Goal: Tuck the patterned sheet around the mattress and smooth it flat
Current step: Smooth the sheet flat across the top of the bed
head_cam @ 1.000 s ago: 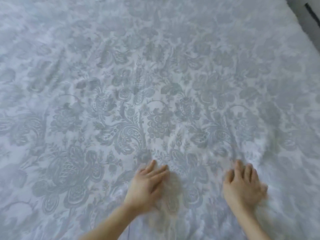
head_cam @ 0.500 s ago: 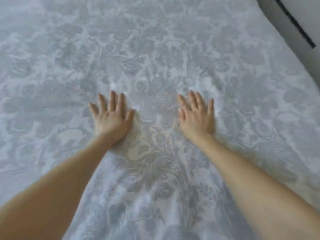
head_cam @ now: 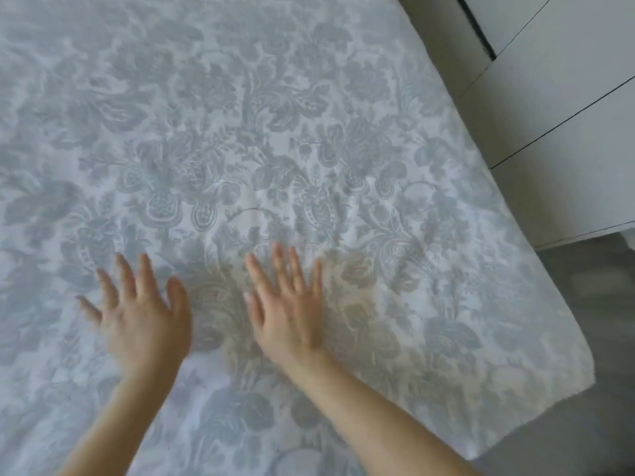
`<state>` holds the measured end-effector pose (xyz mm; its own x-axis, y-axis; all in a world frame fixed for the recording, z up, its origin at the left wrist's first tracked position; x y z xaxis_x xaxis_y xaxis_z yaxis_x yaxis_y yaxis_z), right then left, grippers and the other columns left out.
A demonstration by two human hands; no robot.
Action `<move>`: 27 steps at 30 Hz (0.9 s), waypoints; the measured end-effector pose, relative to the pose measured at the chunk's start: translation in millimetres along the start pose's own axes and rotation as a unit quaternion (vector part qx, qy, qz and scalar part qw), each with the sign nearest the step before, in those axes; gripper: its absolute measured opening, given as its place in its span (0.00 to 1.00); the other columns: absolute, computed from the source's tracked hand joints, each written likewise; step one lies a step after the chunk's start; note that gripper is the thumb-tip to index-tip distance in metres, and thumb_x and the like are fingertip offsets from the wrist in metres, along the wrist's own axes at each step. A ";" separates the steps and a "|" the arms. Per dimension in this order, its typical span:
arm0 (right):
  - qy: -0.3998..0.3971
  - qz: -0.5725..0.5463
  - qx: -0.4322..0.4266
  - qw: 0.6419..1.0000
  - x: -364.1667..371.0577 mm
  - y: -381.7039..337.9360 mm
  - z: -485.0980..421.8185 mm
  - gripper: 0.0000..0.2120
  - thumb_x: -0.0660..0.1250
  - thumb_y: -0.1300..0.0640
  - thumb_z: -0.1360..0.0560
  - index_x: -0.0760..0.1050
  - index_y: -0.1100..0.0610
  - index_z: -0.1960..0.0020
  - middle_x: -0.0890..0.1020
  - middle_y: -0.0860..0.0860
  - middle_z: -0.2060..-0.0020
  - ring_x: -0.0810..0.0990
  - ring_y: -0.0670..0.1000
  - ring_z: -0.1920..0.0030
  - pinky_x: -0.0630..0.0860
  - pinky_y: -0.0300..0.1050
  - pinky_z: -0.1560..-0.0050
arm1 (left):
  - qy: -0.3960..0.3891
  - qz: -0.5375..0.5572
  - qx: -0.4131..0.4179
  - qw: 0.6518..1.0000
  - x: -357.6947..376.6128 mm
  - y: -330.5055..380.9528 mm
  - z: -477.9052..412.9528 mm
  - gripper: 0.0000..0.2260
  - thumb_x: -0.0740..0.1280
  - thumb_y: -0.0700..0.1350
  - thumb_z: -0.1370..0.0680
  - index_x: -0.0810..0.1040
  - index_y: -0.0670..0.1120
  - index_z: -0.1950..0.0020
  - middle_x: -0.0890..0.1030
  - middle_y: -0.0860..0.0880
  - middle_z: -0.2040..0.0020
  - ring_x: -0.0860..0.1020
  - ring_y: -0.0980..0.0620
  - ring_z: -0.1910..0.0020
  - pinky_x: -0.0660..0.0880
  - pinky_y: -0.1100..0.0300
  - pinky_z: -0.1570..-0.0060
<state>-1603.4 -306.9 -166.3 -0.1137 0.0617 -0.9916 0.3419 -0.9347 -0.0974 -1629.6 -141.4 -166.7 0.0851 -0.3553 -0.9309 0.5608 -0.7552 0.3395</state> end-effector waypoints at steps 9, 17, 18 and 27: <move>-0.052 0.096 0.262 0.959 -9.2 245.8 126.9 0.27 0.35 0.43 0.20 0.52 0.49 0.24 0.54 0.52 0.24 0.49 0.51 0.24 0.48 0.62 0.27 | -0.172 -0.127 0.277 0.937 71.0 48.3 150.4 0.28 0.42 0.57 0.20 0.57 0.44 0.24 0.58 0.42 0.24 0.50 0.34 0.25 0.46 0.35 0.29; -0.040 0.042 0.078 0.995 -42.4 175.8 130.4 0.24 0.48 0.47 0.20 0.61 0.50 0.26 0.65 0.58 0.28 0.61 0.59 0.27 0.45 0.62 0.28 | -0.189 -0.206 0.247 0.928 40.2 61.6 165.6 0.29 0.40 0.63 0.22 0.51 0.52 0.24 0.54 0.41 0.24 0.49 0.36 0.25 0.38 0.37 0.30; -0.063 0.050 -0.012 0.997 -35.0 167.1 136.1 0.24 0.47 0.46 0.21 0.62 0.49 0.27 0.68 0.56 0.29 0.64 0.56 0.27 0.48 0.62 0.28 | -0.208 -0.217 0.248 0.921 42.3 62.5 183.2 0.31 0.36 0.65 0.24 0.44 0.53 0.24 0.48 0.40 0.24 0.45 0.34 0.25 0.36 0.37 0.31; -0.202 0.032 0.296 0.933 -114.8 299.8 221.0 0.20 0.47 0.50 0.18 0.73 0.56 0.37 0.77 0.55 0.44 0.76 0.55 0.44 0.72 0.46 0.52 | -0.290 -0.267 0.287 0.873 -33.1 109.6 254.6 0.23 0.49 0.56 0.18 0.56 0.52 0.24 0.61 0.50 0.25 0.59 0.46 0.26 0.58 0.48 0.29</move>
<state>-1694.0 -671.5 -62.8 -0.4940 -0.0270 -0.8691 -0.2012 -0.9689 0.1444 -1780.6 -352.7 -64.2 -0.5869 0.0387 -0.8087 -0.1260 -0.9911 0.0440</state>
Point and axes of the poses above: each hand's wrist, its own z-axis away from the middle knuckle, its own x-axis out of the palm, y = z × x, the point moved 1 cm from there along -z, towards the middle knuckle
